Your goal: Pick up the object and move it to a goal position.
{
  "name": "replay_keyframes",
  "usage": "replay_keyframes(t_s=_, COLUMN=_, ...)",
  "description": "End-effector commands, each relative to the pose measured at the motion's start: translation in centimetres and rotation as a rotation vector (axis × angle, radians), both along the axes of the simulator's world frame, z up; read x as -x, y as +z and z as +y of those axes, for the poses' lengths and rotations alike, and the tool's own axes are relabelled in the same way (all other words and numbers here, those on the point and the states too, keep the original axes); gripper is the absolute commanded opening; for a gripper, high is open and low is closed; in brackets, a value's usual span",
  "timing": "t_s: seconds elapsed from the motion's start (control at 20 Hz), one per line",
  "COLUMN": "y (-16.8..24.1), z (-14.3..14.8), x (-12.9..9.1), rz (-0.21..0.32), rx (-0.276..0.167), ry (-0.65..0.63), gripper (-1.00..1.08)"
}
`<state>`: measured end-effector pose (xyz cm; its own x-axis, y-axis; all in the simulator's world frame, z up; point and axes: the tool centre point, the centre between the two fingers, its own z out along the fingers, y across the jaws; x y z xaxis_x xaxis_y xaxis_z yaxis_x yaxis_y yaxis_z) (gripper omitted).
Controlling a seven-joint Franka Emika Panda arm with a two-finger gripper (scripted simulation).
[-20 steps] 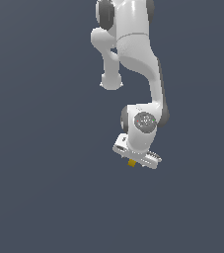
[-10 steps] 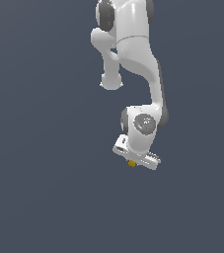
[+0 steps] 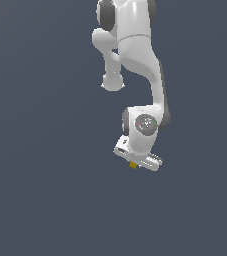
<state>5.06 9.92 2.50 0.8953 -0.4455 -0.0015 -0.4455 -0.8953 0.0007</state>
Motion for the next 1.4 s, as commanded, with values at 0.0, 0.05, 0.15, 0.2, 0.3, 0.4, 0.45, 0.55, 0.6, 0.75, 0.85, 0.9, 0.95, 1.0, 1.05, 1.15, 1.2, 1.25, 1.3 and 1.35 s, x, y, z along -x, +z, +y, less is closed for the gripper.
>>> replay_keyframes(t_s=0.0, y=0.6, z=-0.6, x=0.0, rz=-0.002, rx=0.0, ry=-0.001, gripper=-1.0)
replay_keyframes(t_s=0.05, y=1.0, z=-0.9, x=0.0, rz=-0.002, rx=0.0, ry=-0.001, gripper=-1.0)
replay_keyframes(t_s=0.15, y=1.8, z=-1.7, x=0.0, rz=-0.002, rx=0.0, ry=-0.001, gripper=-1.0)
replay_keyframes(t_s=0.2, y=2.3, z=-2.1, x=0.0, rz=-0.002, rx=0.0, ry=-0.001, gripper=-1.0)
replay_keyframes(t_s=0.3, y=3.5, z=-3.3, x=0.1, rz=-0.002, rx=0.0, ry=-0.001, gripper=-1.0)
replay_keyframes(t_s=0.4, y=5.0, z=-4.7, x=0.2, rz=-0.001, rx=-0.001, ry=-0.001, gripper=-1.0)
replay_keyframes(t_s=0.45, y=5.9, z=-5.5, x=0.2, rz=-0.001, rx=-0.001, ry=-0.001, gripper=-1.0)
replay_keyframes(t_s=0.55, y=7.7, z=-7.2, x=0.3, rz=-0.001, rx=-0.001, ry=-0.001, gripper=-1.0)
replay_keyframes(t_s=0.6, y=8.6, z=-8.0, x=0.3, rz=-0.001, rx=-0.001, ry=-0.001, gripper=-1.0)
replay_keyframes(t_s=0.75, y=11.4, z=-10.6, x=0.4, rz=-0.001, rx=-0.001, ry=-0.002, gripper=-1.0)
replay_keyframes(t_s=0.85, y=13.2, z=-12.3, x=0.4, rz=-0.001, rx=-0.001, ry=-0.002, gripper=-1.0)
replay_keyframes(t_s=0.9, y=14.2, z=-13.2, x=0.4, rz=-0.001, rx=-0.001, ry=-0.002, gripper=-1.0)
replay_keyframes(t_s=0.95, y=15.1, z=-14.0, x=0.4, rz=-0.001, rx=-0.001, ry=-0.002, gripper=-1.0)
replay_keyframes(t_s=1.0, y=16.0, z=-14.9, x=0.5, rz=-0.001, rx=-0.001, ry=-0.002, gripper=-1.0)
replay_keyframes(t_s=1.05, y=16.9, z=-15.7, x=0.5, rz=-0.001, rx=-0.001, ry=-0.002, gripper=-1.0)
replay_keyframes(t_s=1.15, y=18.7, z=-17.3, x=0.5, rz=-0.001, rx=-0.001, ry=-0.002, gripper=-1.0)
replay_keyframes(t_s=1.2, y=19.6, z=-18.2, x=0.5, rz=-0.001, rx=-0.001, ry=-0.002, gripper=-1.0)
replay_keyframes(t_s=1.25, y=20.5, z=-19.0, x=0.4, rz=-0.001, rx=-0.001, ry=-0.002, gripper=-1.0)
replay_keyframes(t_s=1.3, y=21.4, z=-19.8, x=0.4, rz=-0.001, rx=-0.001, ry=-0.002, gripper=-1.0)
replay_keyframes(t_s=1.35, y=22.2, z=-20.6, x=0.4, rz=-0.001, rx=-0.001, ry=-0.002, gripper=-1.0)
